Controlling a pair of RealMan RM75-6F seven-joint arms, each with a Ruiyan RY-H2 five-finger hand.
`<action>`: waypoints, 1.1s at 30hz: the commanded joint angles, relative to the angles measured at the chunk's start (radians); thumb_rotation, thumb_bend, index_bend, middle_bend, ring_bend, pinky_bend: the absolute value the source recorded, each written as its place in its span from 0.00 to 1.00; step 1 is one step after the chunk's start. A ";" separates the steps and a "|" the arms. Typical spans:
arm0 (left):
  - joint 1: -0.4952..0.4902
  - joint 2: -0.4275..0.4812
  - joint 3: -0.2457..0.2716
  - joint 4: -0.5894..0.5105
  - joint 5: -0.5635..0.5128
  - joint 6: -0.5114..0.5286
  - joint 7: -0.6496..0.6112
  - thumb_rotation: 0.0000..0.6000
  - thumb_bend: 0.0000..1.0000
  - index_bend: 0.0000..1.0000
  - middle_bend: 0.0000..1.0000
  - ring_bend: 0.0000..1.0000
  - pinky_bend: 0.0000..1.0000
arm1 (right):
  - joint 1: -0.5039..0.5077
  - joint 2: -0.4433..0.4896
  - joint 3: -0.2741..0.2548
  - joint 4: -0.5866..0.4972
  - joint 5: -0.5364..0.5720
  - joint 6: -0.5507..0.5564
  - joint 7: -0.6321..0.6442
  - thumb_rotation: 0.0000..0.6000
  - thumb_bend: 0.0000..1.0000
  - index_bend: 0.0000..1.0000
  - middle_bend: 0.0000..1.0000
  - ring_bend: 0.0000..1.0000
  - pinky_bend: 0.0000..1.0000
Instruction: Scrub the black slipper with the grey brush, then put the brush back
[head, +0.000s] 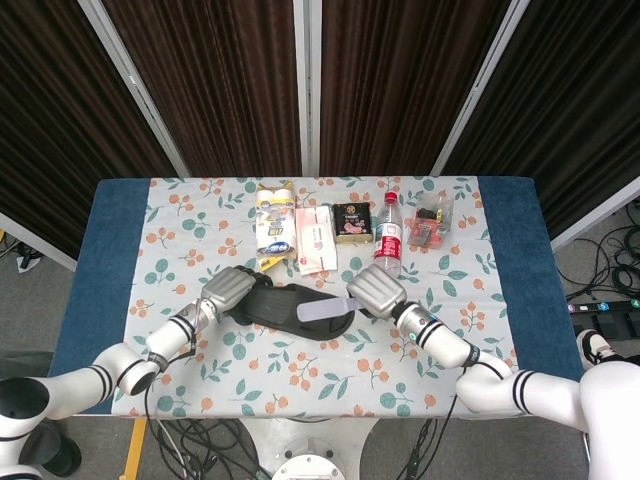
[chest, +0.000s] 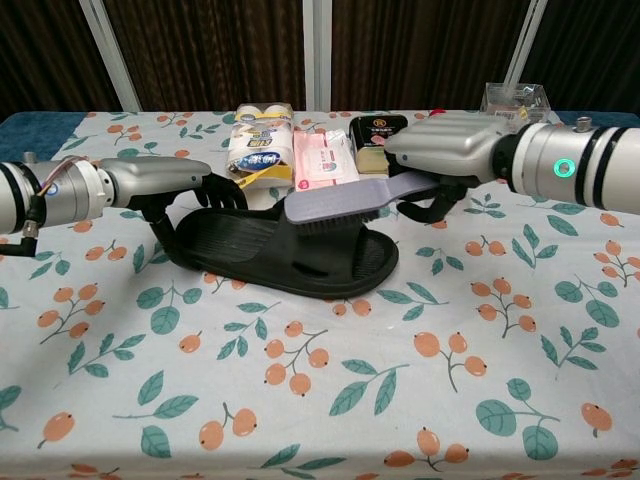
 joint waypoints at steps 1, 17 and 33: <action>-0.001 0.002 -0.001 -0.004 -0.004 -0.002 0.003 1.00 0.16 0.40 0.45 0.29 0.25 | 0.037 -0.073 0.032 0.076 0.018 -0.024 0.001 1.00 0.45 1.00 1.00 1.00 1.00; 0.003 0.006 0.007 0.001 -0.009 0.000 -0.001 1.00 0.16 0.40 0.45 0.29 0.25 | 0.007 -0.003 -0.102 0.048 -0.087 -0.045 -0.032 1.00 0.44 1.00 1.00 1.00 1.00; -0.003 0.006 0.005 -0.003 -0.012 -0.002 0.003 1.00 0.16 0.40 0.45 0.29 0.25 | 0.075 -0.168 0.024 0.225 -0.083 -0.012 0.055 1.00 0.44 1.00 1.00 1.00 1.00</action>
